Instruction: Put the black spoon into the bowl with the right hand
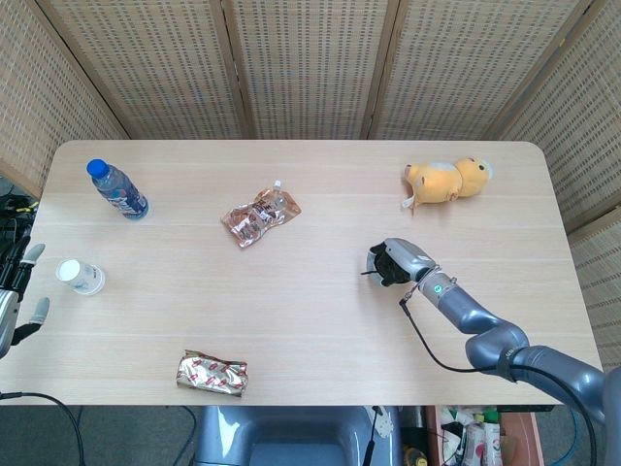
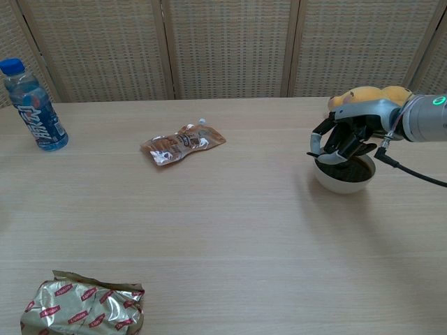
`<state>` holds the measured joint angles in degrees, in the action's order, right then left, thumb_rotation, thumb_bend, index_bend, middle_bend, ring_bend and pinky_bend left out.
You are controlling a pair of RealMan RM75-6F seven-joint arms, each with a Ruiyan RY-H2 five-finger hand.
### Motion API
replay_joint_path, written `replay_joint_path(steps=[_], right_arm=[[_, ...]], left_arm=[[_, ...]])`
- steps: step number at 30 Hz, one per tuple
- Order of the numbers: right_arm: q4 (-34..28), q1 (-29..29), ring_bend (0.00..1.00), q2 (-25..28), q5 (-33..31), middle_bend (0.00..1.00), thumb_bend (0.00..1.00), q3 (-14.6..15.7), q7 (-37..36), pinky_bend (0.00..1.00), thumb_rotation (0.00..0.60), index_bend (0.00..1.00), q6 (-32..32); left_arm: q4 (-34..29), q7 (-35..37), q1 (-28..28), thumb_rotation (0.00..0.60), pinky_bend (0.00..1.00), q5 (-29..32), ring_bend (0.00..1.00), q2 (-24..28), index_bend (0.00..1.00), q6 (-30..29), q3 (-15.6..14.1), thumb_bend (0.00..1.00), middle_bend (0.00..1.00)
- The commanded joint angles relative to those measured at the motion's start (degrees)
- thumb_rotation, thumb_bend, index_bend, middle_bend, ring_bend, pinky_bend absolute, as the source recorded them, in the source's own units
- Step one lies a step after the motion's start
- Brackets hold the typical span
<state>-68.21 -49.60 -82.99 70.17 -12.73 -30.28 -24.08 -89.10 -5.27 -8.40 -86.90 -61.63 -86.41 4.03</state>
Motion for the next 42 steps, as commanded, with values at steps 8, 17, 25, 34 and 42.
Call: replay_joint_path(steps=[8,17,25,34,42], right_arm=[[6.4,-0.8,0.96,-3.1,0.2,0.94,0.8,0.4,-1.6,1.0,0.6,0.7,2.9],[11.1,-2.5,0.96,-5.2,1.0,0.94,0.81,-0.3,-1.9,1.0,0.6,0.71,4.6],[12.3,-4.6,0.96,-6.2,2.0,0.94,0.81,-1.4,-2.4,1.0,0.6,0.71,6.4],[6.7,-3.1,0.96,-3.3,3.5,0.94,0.81,-0.6,-3.0,1.0,0.6,0.71,5.7],[8.1,-3.0,0.96,-2.9,3.4,0.94,0.81,0.0,-3.0,1.0,0.6,0.71,6.5]], left_arm=[[-0.5,-0.5,0.1,0.6,0.0,0.1,0.0,0.2,0.0,0.1,0.0,0.44,0.0],[-0.8,-0.8,0.3,0.6,0.0,0.5,0.0,0.3,0.0,0.1,-0.1,0.44,0.0],[-0.7,-1.0,0.5,0.6,0.0,1.2,0.0,0.1,0.0,0.5,-0.1,0.44,0.0],[0.0,-0.6,0.2,0.6,0.0,1.0,0.0,-0.4,0.0,1.0,0.0,0.44,0.0],[-0.2,-0.8,0.2,0.6,0.0,1.0,0.0,-0.4,0.0,0.9,0.0,0.44,0.0]])
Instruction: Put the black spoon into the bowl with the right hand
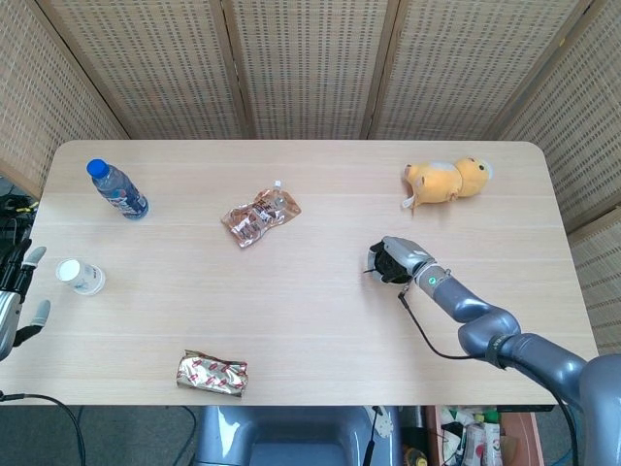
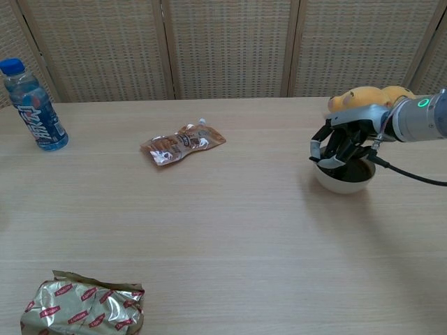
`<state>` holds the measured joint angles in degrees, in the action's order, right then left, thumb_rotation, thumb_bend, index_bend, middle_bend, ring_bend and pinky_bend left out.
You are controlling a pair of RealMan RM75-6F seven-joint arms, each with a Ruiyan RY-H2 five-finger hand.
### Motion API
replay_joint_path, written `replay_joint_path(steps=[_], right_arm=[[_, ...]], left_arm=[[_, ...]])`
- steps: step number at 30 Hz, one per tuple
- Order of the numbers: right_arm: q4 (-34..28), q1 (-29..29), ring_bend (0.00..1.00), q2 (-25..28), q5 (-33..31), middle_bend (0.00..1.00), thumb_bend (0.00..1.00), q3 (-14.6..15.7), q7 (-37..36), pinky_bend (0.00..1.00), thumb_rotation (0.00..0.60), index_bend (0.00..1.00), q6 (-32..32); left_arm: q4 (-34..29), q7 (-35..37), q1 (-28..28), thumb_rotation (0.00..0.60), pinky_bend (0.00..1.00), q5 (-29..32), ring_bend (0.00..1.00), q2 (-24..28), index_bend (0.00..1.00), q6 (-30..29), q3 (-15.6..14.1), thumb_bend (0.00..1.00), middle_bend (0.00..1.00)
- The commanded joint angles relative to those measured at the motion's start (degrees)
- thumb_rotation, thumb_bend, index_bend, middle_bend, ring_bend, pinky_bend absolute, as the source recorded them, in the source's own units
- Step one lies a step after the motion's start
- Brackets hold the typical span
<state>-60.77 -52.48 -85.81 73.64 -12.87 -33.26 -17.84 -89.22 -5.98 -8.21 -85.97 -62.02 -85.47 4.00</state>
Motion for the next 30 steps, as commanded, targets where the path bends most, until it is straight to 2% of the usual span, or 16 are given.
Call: replay_joint_path(steps=[1,14,20,30], right_arm=[[1.0,-0.1,0.96,-0.2,-0.1,0.94,0.81,0.1,0.0,1.0,0.6,0.71,0.3],[6.5,-2.8,0.96,-2.8,0.3,0.94,0.81,-1.0,-0.3,1.0,0.6,0.72,2.3],[4.7,-2.9,0.96,-2.5,1.0,0.94,0.81,-1.1,-0.9,1.0,0.6,0.72,2.4],[0.1,-0.8,0.96,0.3,1.9,0.94,0.81,0.4,-1.0,1.0,0.6,0.72,1.5]], left_arm=[[-0.1,-0.1,0.1,0.6,0.0,0.0,0.0,0.0,0.0,0.0,0.0,0.44,0.0],[-1.3,-1.2,0.5,0.6,0.0,0.3,0.0,0.8,0.0,-0.4,-0.1,0.44,0.0],[-1.3,-1.1,0.7,0.6,0.0,0.4,0.0,0.8,0.0,-0.5,-0.2,0.44,0.0],[-0.7,-0.7,0.3,0.6,0.0,0.1,0.0,0.3,0.0,0.1,-0.1,0.44,0.0]])
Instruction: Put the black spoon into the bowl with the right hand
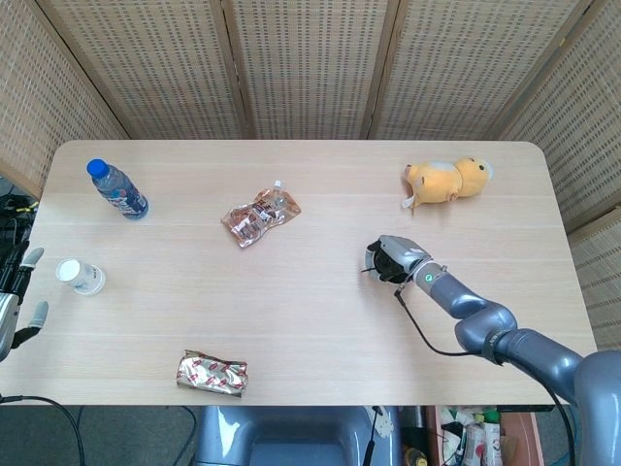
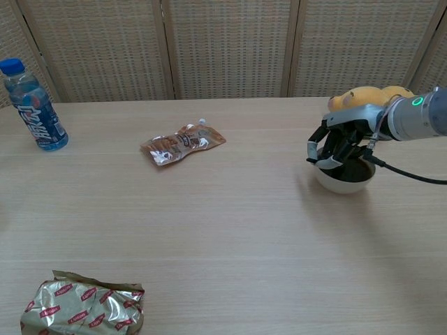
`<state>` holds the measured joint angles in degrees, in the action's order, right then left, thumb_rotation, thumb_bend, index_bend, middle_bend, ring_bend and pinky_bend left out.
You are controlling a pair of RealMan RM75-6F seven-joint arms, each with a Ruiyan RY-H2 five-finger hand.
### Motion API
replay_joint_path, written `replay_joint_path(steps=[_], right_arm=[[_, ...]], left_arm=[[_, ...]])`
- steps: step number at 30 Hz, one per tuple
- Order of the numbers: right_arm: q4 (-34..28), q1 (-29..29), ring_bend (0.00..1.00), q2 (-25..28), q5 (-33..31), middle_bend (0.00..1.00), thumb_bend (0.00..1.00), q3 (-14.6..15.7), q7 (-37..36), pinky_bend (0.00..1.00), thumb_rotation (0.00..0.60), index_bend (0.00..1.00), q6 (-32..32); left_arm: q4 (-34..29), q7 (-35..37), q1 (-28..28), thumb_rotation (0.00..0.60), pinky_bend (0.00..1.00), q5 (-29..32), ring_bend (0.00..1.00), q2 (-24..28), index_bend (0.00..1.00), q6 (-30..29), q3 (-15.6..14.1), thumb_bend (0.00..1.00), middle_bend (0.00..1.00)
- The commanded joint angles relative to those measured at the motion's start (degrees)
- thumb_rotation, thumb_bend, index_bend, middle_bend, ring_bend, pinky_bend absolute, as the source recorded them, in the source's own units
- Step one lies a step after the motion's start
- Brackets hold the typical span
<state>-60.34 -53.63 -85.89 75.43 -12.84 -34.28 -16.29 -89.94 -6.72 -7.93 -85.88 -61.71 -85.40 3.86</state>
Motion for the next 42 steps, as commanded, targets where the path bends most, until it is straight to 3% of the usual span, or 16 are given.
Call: replay_joint_path(steps=[1,17,19,24,32,42], right_arm=[[-0.3,0.5,0.96,0.5,0.1,0.94,0.81,0.5,0.0,1.0,0.6,0.72,-0.1],[4.6,-1.1,0.96,-1.8,0.2,0.94,0.8,0.3,0.3,1.0,0.6,0.72,1.0],[4.4,-1.1,0.96,-1.9,0.5,0.94,0.77,0.3,0.5,1.0,0.6,0.69,0.7],[3.7,-0.9,0.96,-1.6,1.0,0.94,0.53,0.6,1.0,1.0,0.6,0.56,-0.3],[2.3,-0.7,0.96,-0.6,0.7,0.94,0.18,0.9,2.2,1.0,0.6,0.48,-1.3],[-1.8,0.6,0.96,2.3,-2.0,0.88,0.14,-0.5,3.8,1.0,0.6,0.47,-5.3]], left_arm=[[0.0,0.0,0.0,0.6,0.0,0.0,0.0,-0.1,0.0,0.0,0.0,0.44,0.0],[-1.0,-0.9,0.6,0.6,0.0,0.3,0.0,0.5,0.0,-0.6,-0.1,0.44,0.0],[-1.0,-0.9,0.6,0.6,0.0,0.4,0.0,0.5,0.0,-0.6,-0.1,0.44,0.0],[-0.7,-0.5,0.7,0.6,0.0,0.3,0.0,0.5,0.0,-0.7,-0.1,0.44,0.0],[-0.3,0.1,0.8,0.6,0.0,0.1,0.0,0.1,0.0,-0.9,-0.1,0.44,0.0],[0.1,0.6,1.3,0.6,0.0,0.1,0.0,0.3,0.0,-1.6,-0.1,0.44,0.0]])
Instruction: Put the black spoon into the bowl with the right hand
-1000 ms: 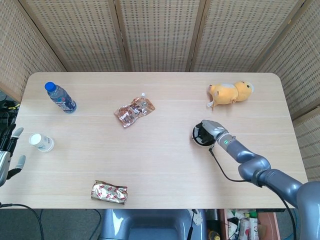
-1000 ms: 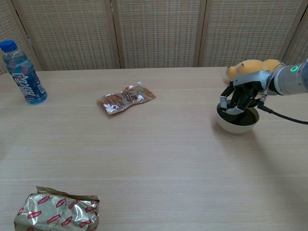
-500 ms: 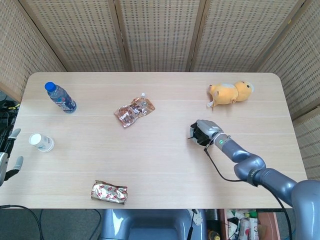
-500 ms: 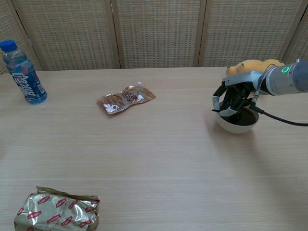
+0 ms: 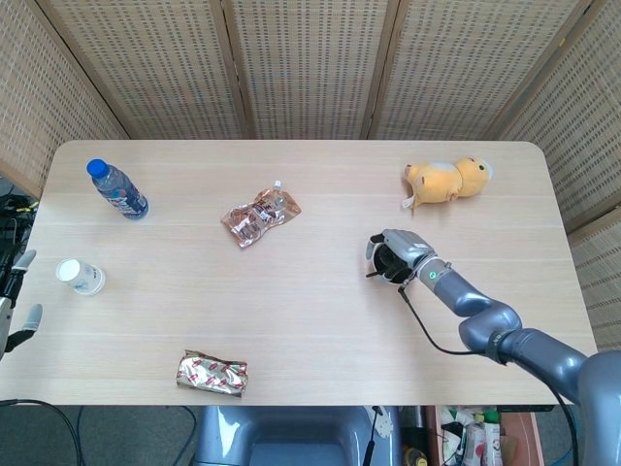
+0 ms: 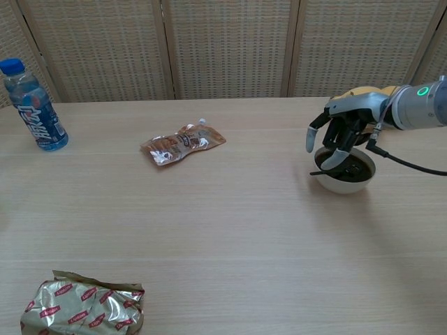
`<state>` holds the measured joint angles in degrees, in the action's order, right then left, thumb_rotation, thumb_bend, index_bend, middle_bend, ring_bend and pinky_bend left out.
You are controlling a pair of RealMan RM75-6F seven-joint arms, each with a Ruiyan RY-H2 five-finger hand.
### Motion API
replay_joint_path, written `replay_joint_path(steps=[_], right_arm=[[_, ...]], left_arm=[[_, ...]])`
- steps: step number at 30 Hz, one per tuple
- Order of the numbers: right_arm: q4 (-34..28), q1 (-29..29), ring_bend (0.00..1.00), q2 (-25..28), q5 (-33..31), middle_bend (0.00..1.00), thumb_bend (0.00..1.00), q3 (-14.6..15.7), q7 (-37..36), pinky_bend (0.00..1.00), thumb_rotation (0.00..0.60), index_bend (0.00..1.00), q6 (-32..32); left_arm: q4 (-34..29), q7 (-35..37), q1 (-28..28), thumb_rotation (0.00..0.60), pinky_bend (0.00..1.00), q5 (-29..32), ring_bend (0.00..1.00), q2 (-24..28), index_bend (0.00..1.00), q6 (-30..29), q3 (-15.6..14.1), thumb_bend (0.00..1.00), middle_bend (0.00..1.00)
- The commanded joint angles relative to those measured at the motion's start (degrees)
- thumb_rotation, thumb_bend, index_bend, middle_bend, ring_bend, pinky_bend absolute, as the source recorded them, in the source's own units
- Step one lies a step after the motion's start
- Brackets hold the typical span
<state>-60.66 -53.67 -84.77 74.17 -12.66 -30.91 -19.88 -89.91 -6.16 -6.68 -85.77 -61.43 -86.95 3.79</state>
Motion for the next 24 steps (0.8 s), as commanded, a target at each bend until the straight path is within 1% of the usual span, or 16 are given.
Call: replay_joint_path(steps=[1,3,8,10,12,13,16,18,21,24], right_arm=[[-2.3,1.1,0.96,1.9,-1.0,0.87,0.14,-0.9,0.9,1.0,0.6,0.47,-2.9],[-4.3,2.3,0.95,3.4,-1.8,0.82,0.14,-1.5,1.9,1.0,0.6,0.47,-5.8],[-10.2,6.0,0.88,7.0,-5.6,0.76,0.17,-2.2,6.7,1.0,0.6,0.47,-13.3],[-12.2,7.6,0.84,7.7,-6.9,0.73,0.18,-2.1,9.4,1.0,0.6,0.47,-16.7],[-14.3,9.3,0.76,8.3,-8.2,0.68,0.19,-1.8,12.9,0.97,0.6,0.47,-20.7],[-14.8,9.8,0.74,8.4,-8.4,0.67,0.2,-1.7,14.0,0.96,0.6,0.47,-21.8],[-17.0,11.9,0.64,8.7,-9.6,0.61,0.21,-1.0,18.6,0.87,0.6,0.47,-26.7],[-18.4,13.2,0.58,8.9,-10.0,0.56,0.23,-0.7,20.0,0.81,0.6,0.47,-29.0],[-19.1,15.3,0.51,8.4,-9.9,0.51,0.24,0.1,24.2,0.74,0.6,0.47,-34.0],[-19.2,17.9,0.46,7.3,-9.3,0.47,0.25,1.4,30.5,0.68,0.6,0.46,-40.7]], left_arm=[[0.1,0.0,0.0,0.6,0.0,0.0,0.0,0.0,0.0,-0.1,0.0,0.44,0.0],[0.2,0.1,0.1,0.6,0.0,0.1,0.0,-0.2,0.0,-0.1,0.1,0.44,0.0],[0.6,0.2,0.5,0.6,0.0,0.6,0.0,-0.7,0.0,-0.5,0.2,0.44,0.0],[0.8,0.5,0.6,0.6,0.0,0.8,0.0,-0.8,0.0,-0.6,0.2,0.44,0.0],[1.0,0.8,0.8,0.6,0.0,0.9,0.0,-0.9,0.0,-0.7,0.2,0.44,0.0],[1.1,0.9,0.8,0.6,0.0,0.9,0.0,-0.9,0.0,-0.8,0.3,0.44,0.0],[1.5,1.2,0.9,0.6,0.0,1.0,0.0,-0.9,0.0,-0.9,0.4,0.44,0.0],[1.6,1.3,1.0,0.6,0.0,1.0,0.0,-0.9,0.0,-1.2,0.5,0.44,0.0],[1.9,1.3,1.1,0.6,0.0,0.8,0.0,-1.1,0.0,-1.6,0.6,0.44,0.0],[2.2,0.8,1.2,0.6,0.0,0.7,0.0,-1.5,0.0,-2.1,0.7,0.44,0.0]])
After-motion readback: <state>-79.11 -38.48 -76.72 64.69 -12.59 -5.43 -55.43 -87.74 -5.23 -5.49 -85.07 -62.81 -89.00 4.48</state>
